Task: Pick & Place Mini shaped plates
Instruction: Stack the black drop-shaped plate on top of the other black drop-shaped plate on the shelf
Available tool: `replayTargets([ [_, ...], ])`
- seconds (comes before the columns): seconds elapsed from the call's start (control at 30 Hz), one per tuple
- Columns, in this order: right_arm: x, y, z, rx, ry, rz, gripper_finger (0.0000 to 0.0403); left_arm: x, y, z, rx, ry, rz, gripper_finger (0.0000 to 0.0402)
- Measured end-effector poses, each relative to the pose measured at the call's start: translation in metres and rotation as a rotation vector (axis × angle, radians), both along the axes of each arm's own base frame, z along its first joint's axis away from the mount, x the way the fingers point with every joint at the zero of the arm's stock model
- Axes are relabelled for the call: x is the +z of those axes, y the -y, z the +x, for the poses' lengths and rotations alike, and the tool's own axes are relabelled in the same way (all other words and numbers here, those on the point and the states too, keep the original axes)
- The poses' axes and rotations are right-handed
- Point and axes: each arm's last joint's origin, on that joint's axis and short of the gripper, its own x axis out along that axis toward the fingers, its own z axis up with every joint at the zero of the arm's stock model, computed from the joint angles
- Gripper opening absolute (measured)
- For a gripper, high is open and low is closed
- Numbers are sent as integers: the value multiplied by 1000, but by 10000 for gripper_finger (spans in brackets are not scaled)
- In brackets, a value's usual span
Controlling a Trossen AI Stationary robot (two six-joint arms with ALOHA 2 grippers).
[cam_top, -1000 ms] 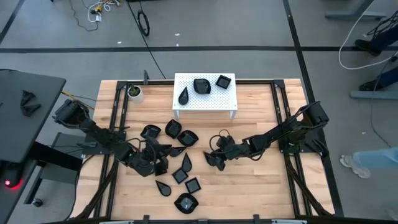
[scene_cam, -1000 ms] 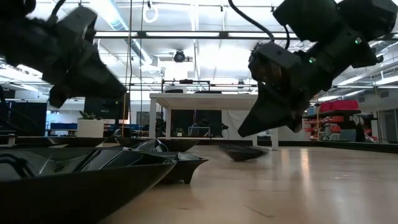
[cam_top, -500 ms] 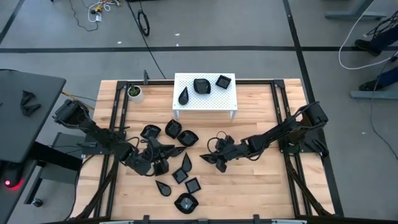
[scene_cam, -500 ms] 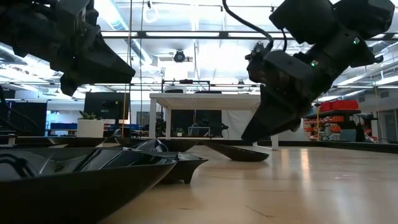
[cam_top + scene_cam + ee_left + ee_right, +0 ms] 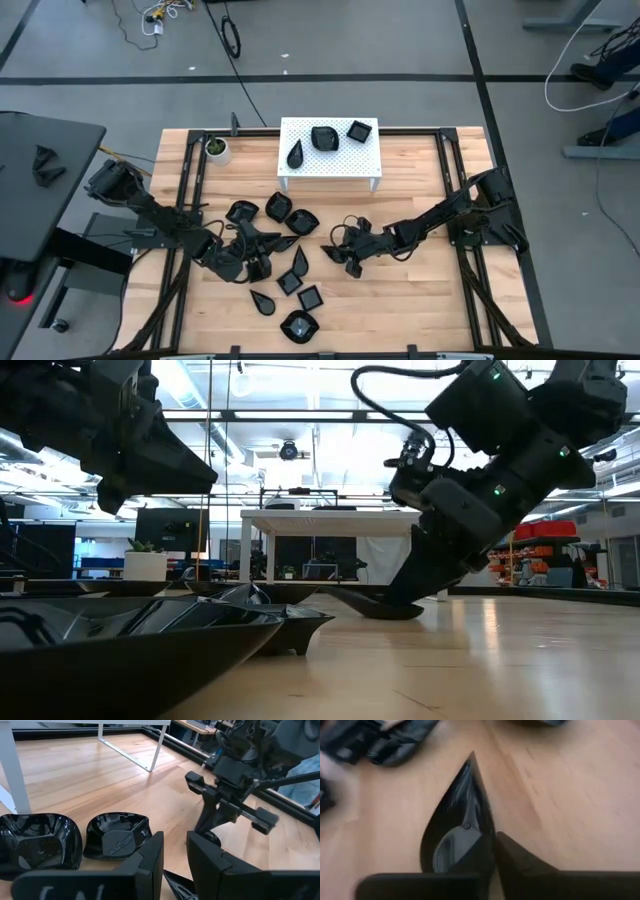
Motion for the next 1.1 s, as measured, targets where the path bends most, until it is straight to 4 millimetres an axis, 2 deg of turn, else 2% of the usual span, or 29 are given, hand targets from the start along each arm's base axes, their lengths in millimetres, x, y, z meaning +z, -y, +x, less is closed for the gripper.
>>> replayTargets([
  [0.1, 7, -3, 5, 14, 88, 18, 15, 1, 0, 0, 7, 3, 24, 87],
  [0.23, 27, -10, 14, -70, 335, 5, 6, 12, 3, 6, -5, 41, 126, 87],
  [0.37, 51, -16, 16, -292, 592, -93, 6, 30, 16, 27, -30, 20, 320, 87],
  [0.43, 62, -19, 17, -355, 654, -169, 5, 35, 22, 43, -40, -26, 414, 87],
  [0.63, 83, -30, 28, -366, 647, -342, 4, 44, 26, 93, 13, -104, 555, 89],
  [0.77, 88, -32, 30, -434, 617, -428, 2, 53, 23, 110, 94, -94, 543, 115],
  [0.97, 86, -34, 30, -432, 586, -457, 2, 64, 31, 104, 221, -110, 562, 176],
  [1.1, 87, -35, 29, -439, 597, -449, 2, 64, 36, 98, 324, -150, 588, 199],
])
